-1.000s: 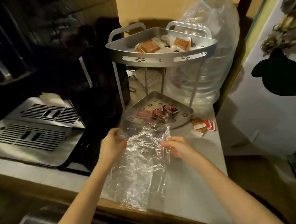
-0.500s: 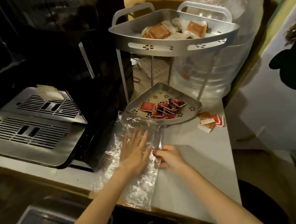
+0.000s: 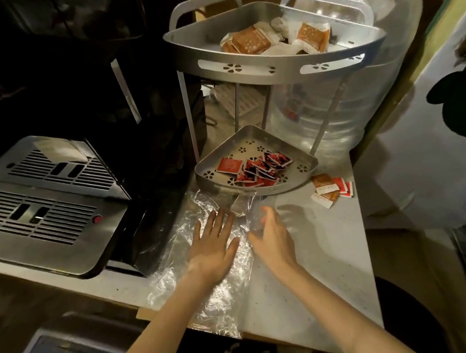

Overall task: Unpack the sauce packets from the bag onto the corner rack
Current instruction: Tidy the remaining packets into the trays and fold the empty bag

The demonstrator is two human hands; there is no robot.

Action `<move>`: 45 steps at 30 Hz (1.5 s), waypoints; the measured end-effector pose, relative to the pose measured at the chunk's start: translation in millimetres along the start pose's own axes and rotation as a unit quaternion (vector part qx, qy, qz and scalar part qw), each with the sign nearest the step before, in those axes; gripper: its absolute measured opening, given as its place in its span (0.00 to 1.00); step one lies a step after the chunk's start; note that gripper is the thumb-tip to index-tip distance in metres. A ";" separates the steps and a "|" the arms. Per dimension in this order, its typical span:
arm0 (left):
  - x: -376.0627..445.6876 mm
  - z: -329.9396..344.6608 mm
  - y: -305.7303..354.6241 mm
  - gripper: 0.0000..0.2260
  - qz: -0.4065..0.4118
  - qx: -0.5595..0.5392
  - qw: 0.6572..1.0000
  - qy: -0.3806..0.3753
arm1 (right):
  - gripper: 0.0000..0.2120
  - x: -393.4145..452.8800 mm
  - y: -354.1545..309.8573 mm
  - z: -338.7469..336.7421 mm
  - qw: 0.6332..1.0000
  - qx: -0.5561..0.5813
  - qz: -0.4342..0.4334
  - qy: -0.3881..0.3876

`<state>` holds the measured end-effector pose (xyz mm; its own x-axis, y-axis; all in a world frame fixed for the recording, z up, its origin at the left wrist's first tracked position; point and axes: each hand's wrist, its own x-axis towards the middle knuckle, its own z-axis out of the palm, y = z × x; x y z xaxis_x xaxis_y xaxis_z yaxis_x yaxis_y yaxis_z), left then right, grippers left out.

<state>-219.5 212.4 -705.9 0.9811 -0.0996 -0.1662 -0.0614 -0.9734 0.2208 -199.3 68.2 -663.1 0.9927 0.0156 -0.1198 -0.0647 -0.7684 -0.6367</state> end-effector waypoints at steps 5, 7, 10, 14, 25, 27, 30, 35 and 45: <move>2.2 -8.1 1.4 0.24 -0.003 -0.037 0.999 -0.029 | 0.23 0.7 10.9 6.1 0.990 -0.108 -0.093 0.012; 7.0 -14.7 0.6 0.22 -0.008 -0.072 0.995 -0.070 | 0.21 1.9 15.8 6.8 0.985 -0.126 -0.113 0.011; 14.3 -28.1 -2.3 0.24 0.001 -0.081 0.991 -0.105 | 0.21 5.1 21.7 4.1 0.983 -0.133 -0.124 -0.009; 25.8 -56.4 18.3 0.21 -0.029 -0.007 0.994 -0.101 | 0.18 13.6 29.3 -11.5 0.992 -0.030 -0.119 -0.035; 94.9 -85.6 138.0 0.17 0.179 -0.055 0.982 0.006 | 0.12 63.0 80.7 -103.8 0.994 0.108 -0.016 0.031; 111.1 -72.8 153.3 0.18 0.230 -0.107 0.967 -0.008 | 0.10 67.6 93.1 -111.2 0.989 0.123 0.027 0.071; 131.3 -53.7 170.2 0.21 0.271 -0.162 0.949 -0.010 | 0.12 71.8 107.7 -111.2 0.980 0.136 0.092 0.112; 155.6 -18.9 179.7 0.21 0.246 -0.165 0.955 -0.020 | 0.11 77.7 121.0 -102.7 0.968 0.120 0.186 0.120; 157.3 -1.1 175.2 0.26 0.257 -0.054 0.964 0.038 | 0.06 83.6 127.7 -96.4 0.964 0.146 0.200 0.099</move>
<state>-75.7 26.4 -692.3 0.8365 -0.5445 0.0619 -0.5285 -0.7717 0.3538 -114.8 -90.4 -680.9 0.8806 -0.3894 -0.2699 -0.4430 -0.4747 -0.7606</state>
